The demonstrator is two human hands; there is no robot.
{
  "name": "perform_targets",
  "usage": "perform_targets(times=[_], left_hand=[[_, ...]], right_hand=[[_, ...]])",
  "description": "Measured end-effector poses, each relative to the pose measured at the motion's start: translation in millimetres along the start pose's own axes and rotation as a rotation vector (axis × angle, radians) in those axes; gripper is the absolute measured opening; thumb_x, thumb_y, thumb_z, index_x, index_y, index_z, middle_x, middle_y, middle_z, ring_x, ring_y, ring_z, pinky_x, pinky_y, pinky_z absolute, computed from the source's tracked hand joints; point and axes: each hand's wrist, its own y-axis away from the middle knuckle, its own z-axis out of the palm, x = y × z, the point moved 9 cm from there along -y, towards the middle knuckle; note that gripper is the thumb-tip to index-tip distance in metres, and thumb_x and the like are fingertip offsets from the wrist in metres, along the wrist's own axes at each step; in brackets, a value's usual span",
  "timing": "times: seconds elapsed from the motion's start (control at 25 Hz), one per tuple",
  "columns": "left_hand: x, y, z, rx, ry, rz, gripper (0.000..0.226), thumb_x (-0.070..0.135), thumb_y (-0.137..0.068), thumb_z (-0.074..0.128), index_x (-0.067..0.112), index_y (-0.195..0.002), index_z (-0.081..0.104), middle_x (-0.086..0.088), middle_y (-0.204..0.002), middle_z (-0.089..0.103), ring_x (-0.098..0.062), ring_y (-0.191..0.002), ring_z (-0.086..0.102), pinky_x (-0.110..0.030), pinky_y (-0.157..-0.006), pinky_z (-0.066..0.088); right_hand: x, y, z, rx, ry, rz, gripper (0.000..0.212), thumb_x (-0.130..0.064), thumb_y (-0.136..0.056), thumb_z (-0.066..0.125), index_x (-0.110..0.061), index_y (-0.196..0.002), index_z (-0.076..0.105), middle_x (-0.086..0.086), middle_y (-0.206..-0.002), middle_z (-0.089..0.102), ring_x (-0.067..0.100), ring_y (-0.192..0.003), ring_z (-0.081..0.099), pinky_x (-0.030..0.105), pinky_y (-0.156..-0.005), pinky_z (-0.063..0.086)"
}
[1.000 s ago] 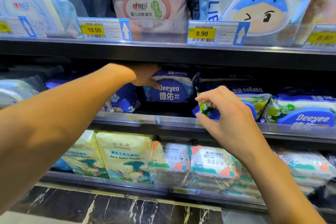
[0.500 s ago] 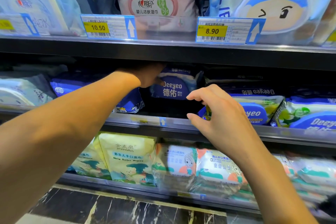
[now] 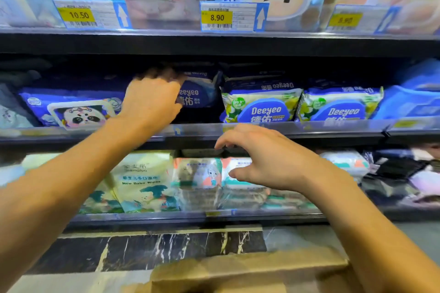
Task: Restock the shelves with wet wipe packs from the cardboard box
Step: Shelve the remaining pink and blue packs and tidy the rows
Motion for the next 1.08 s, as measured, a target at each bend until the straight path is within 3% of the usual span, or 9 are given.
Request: perform_targets(times=[0.16,0.32,0.52,0.72,0.92,1.08], left_hand=[[34,70,3,0.053,0.182,0.108,0.061,0.046,-0.078,0.076,0.021,-0.129,0.057,-0.006,-0.121,0.06,-0.034,-0.109,0.054,-0.047,-0.083,0.049],[78,120,17,-0.054,0.306,0.186,0.054,0.054,-0.076,0.074,0.029,-0.12,0.058,0.003,-0.117,0.058,-0.027,-0.107,0.054,-0.042,-0.083,0.047],[145,162,60,-0.238,0.412,0.247,0.057,0.06,-0.083,0.065,0.037,-0.131,0.046,0.01,-0.133,0.049,-0.018,-0.124,0.045,-0.038,-0.095,0.043],[195,195,99,-0.423,0.486,0.324,0.062,0.062,-0.082,0.065,0.035,-0.135,0.044,0.007,-0.133,0.048,-0.02,-0.125,0.046,-0.04,-0.101,0.043],[229,222,113,-0.51,0.568,0.378,0.061,0.063,-0.084,0.063,0.038,-0.135,0.042,0.012,-0.132,0.045,-0.017,-0.124,0.045,-0.039,-0.101,0.043],[250,241,117,-0.546,0.616,0.436,0.059,0.061,-0.085,0.062,0.039,-0.136,0.04,0.014,-0.133,0.043,-0.012,-0.125,0.043,-0.035,-0.103,0.041]], right_hand=[[15,29,1,-0.082,0.097,0.045,0.054,-0.032,-0.083,0.073,-0.037,-0.133,0.053,-0.009,-0.127,0.058,0.014,-0.121,0.054,0.036,-0.101,0.044],[36,76,29,-0.265,0.186,0.079,0.057,-0.034,-0.084,0.072,-0.039,-0.136,0.049,-0.009,-0.136,0.055,0.015,-0.127,0.051,0.032,-0.101,0.04],[68,161,79,-0.44,0.081,0.228,0.061,-0.037,-0.08,0.074,-0.039,-0.136,0.049,-0.011,-0.14,0.054,0.012,-0.129,0.05,0.032,-0.105,0.041],[91,225,154,-0.601,-0.008,0.316,0.062,-0.027,-0.082,0.073,-0.032,-0.14,0.05,-0.003,-0.14,0.054,0.02,-0.13,0.051,0.033,-0.105,0.042],[97,262,231,-0.783,-0.06,0.345,0.059,-0.027,-0.085,0.074,-0.022,-0.139,0.051,0.005,-0.139,0.055,0.026,-0.127,0.053,0.029,-0.098,0.04],[112,258,288,-0.901,-0.051,0.308,0.068,-0.024,-0.083,0.077,-0.014,-0.142,0.046,0.016,-0.139,0.055,0.033,-0.13,0.052,0.036,-0.107,0.042]])
